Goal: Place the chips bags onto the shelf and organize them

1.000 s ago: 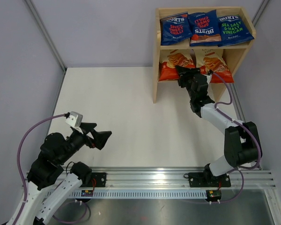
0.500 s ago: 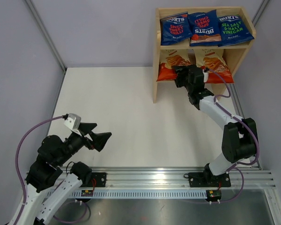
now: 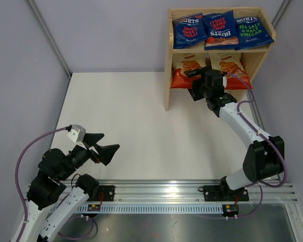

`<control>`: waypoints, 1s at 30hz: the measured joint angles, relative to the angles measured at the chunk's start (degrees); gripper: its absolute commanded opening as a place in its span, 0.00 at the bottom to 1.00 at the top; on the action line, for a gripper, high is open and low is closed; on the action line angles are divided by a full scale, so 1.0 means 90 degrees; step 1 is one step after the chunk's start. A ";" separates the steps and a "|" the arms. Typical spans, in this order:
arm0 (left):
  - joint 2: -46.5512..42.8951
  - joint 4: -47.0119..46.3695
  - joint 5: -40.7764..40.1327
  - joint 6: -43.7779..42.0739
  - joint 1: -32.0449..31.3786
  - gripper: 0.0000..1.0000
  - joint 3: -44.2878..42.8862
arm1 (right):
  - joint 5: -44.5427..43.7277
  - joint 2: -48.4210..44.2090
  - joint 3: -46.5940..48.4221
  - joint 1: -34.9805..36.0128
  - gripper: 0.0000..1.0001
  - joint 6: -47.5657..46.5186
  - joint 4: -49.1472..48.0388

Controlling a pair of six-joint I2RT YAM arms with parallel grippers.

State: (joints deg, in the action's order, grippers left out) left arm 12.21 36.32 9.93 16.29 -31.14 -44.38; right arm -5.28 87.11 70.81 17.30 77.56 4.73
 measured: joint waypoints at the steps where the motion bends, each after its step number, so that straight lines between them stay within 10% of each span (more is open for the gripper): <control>1: 0.0000 -0.0002 -0.0005 0.0000 0.0000 0.99 0.0000 | 0.0000 -0.0049 -0.0002 0.0002 1.00 -0.0022 0.0126; 19: 0.0634 0.0260 -0.1596 0.0143 0.0000 0.99 -0.0029 | 0.0219 -0.1156 -0.0440 0.0002 0.99 -0.1151 0.1032; 30: 0.1608 0.0578 -0.3179 0.0163 0.0000 0.99 -0.0296 | 0.0308 -0.2681 -0.0622 0.0005 0.99 -0.4554 0.2463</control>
State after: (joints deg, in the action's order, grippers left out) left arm 26.68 41.52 -18.68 17.76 -31.14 -47.05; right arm -2.50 62.98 65.21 17.34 36.58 26.89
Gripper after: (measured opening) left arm 0.988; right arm 0.993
